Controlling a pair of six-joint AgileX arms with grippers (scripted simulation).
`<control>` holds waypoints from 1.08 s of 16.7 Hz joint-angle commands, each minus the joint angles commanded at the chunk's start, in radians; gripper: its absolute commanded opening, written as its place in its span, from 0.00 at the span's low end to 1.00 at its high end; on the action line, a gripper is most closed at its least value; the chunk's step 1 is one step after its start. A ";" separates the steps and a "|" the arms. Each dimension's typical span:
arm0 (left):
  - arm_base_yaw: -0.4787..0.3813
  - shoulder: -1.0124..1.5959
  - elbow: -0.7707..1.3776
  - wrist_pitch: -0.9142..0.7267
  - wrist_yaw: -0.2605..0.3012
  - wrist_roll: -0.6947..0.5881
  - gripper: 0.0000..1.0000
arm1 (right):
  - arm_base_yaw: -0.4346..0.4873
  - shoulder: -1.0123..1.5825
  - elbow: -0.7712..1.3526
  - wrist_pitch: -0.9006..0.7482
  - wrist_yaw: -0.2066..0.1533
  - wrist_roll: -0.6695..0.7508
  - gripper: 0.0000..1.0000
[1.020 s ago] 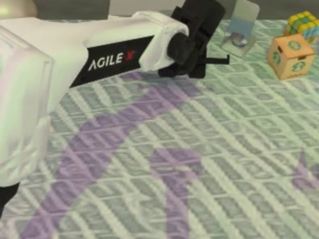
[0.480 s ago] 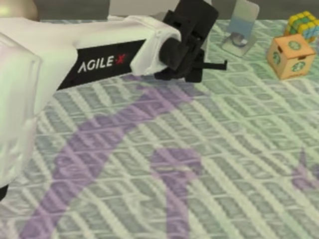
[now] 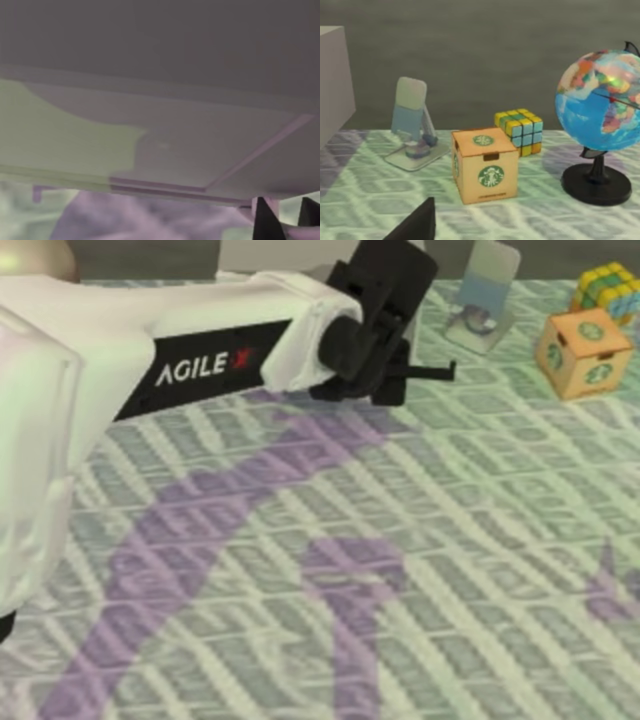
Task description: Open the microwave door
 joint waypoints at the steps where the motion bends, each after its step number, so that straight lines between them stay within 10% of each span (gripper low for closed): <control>1: 0.000 0.000 0.000 0.000 0.000 0.000 0.00 | 0.000 0.000 0.000 0.000 0.000 0.000 1.00; 18: -0.006 -0.001 -0.016 0.006 0.008 0.008 0.00 | 0.000 0.000 0.000 0.000 0.000 0.000 1.00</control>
